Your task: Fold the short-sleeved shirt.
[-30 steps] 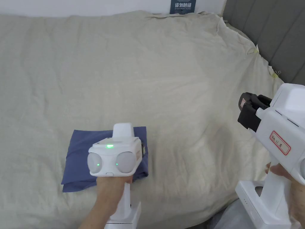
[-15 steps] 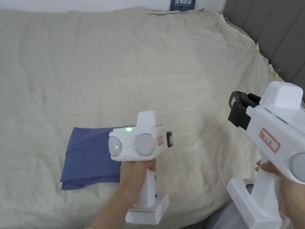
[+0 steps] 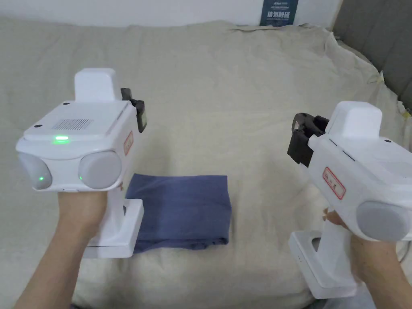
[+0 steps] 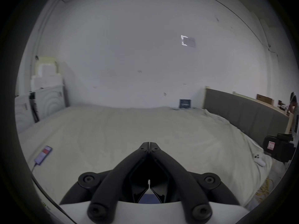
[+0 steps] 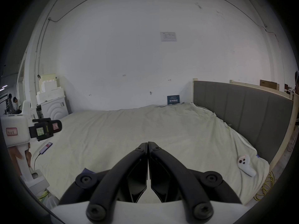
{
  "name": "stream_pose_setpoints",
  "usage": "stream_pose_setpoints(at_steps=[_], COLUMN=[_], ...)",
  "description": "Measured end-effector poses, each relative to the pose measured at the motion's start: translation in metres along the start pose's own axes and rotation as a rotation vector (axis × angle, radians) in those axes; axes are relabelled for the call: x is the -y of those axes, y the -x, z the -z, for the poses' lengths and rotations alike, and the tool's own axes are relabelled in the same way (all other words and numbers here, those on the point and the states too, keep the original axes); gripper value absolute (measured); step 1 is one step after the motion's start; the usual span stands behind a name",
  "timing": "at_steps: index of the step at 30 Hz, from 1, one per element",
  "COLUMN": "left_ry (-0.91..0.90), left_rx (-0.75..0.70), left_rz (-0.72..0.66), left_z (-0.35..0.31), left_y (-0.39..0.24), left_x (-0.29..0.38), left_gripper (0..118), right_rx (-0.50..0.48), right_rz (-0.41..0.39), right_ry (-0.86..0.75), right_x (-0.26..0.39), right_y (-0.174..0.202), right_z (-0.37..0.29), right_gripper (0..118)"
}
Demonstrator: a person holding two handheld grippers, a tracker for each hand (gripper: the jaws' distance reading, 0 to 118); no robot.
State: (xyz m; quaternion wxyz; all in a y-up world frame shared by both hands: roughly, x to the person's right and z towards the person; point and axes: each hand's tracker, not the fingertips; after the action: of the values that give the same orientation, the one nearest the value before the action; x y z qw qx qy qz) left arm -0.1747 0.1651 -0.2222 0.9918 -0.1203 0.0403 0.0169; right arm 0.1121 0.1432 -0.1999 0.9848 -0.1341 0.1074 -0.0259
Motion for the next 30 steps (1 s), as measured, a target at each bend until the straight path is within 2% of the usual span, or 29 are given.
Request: stream_pose_setpoints(at_steps=[7,16,19,21,24,27,30], left_ry=[-0.005,0.095,0.118,0.127,0.146,0.160,0.186], left_rx=[-0.043,-0.028,-0.032,-0.028,-0.021,-0.013,-0.009], left_rz=[0.030,0.044,0.050,0.039,0.041,0.029,0.039], left_z=[-0.012,-0.015,-0.014,-0.014,-0.010,-0.008,-0.001], left_y=[0.045,0.057,0.059,0.059,0.058,0.057,0.056], left_x=[0.041,0.078,0.084,0.086,0.090,0.091,0.094], left_gripper=[0,0,0,0,0,0,0], right_rx=[-0.069,-0.120,-0.148,-0.129,-0.127,-0.109,-0.107], right_rz=[0.025,0.004,0.036,-0.004,0.006,-0.049,-0.027], right_ry=[-0.032,0.103,0.208,0.238,0.298,0.342,0.354], right_x=[0.020,0.094,0.121,0.138,0.156,0.172,0.184], right_y=[0.046,0.103,0.112,0.118,0.126,0.133,0.131], right_z=[0.034,0.076,0.090,0.097,0.103,0.108,0.110], right_gripper=[0,0,0,0,0,0,0])
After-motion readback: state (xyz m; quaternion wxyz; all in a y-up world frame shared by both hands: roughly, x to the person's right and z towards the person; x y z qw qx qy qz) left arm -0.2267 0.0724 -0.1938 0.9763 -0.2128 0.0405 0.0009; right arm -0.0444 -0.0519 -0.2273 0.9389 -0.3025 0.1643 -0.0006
